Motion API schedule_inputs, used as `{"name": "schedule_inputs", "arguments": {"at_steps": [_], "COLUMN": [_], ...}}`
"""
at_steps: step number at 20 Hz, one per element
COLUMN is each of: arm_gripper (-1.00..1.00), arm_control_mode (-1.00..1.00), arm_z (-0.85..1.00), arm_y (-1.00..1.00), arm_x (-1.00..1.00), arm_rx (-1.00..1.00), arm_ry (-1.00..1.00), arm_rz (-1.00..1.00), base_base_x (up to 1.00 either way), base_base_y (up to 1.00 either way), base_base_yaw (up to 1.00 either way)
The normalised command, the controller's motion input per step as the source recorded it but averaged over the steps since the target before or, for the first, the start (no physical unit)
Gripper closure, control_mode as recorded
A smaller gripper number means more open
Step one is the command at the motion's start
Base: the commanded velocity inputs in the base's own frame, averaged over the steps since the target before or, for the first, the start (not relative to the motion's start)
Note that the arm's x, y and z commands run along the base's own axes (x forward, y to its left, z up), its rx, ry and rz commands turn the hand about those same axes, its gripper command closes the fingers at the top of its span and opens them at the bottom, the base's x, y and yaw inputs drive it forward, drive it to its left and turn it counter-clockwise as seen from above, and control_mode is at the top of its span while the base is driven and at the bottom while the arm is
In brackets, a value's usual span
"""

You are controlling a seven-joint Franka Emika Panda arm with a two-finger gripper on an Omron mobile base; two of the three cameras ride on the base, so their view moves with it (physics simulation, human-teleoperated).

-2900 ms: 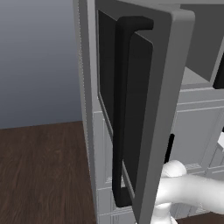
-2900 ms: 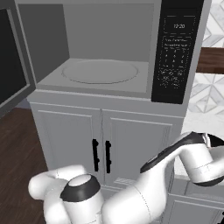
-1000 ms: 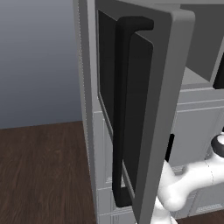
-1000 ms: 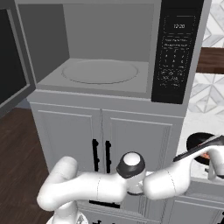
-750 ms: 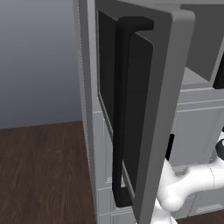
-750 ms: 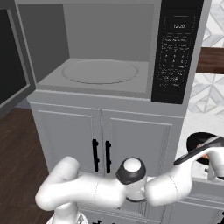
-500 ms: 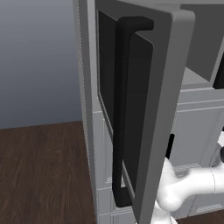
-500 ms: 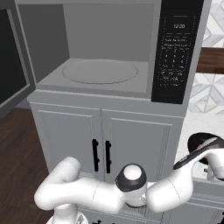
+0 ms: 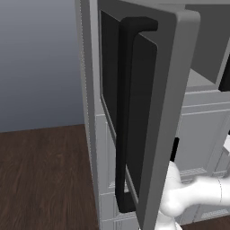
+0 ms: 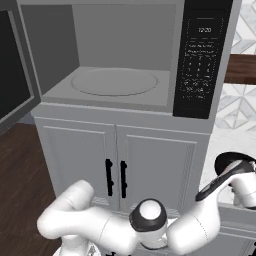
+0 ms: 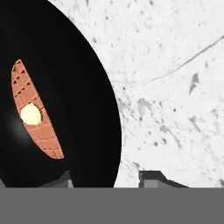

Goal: Open the microwave, place the bowl with waffle inside the microwave, then close the microwave door and turn it on.

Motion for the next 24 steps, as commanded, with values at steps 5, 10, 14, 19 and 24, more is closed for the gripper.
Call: {"name": "schedule_inputs", "arguments": {"at_steps": [5,10,14,19,24], "arm_gripper": [1.00,1.00,1.00,1.00,1.00], "arm_control_mode": [-1.00,-1.00,-1.00,-1.00,-1.00], "arm_z": [0.00,0.22,0.51,0.61,0.67], "arm_y": [0.00,-0.10,-0.34,-0.12,0.00], "arm_x": [0.00,-0.43,-0.81,-0.97,-1.00], "arm_rx": [0.00,0.00,0.00,0.00,0.01], "arm_ry": [0.00,-0.02,-0.11,-0.08,-0.04], "arm_rz": [0.00,0.00,-0.04,-0.07,-0.04], "base_base_x": [0.00,0.00,0.00,0.00,0.00], "base_base_y": [0.00,0.00,0.00,0.00,0.00], "base_base_yaw": [0.00,0.00,0.00,0.00,0.00]}}
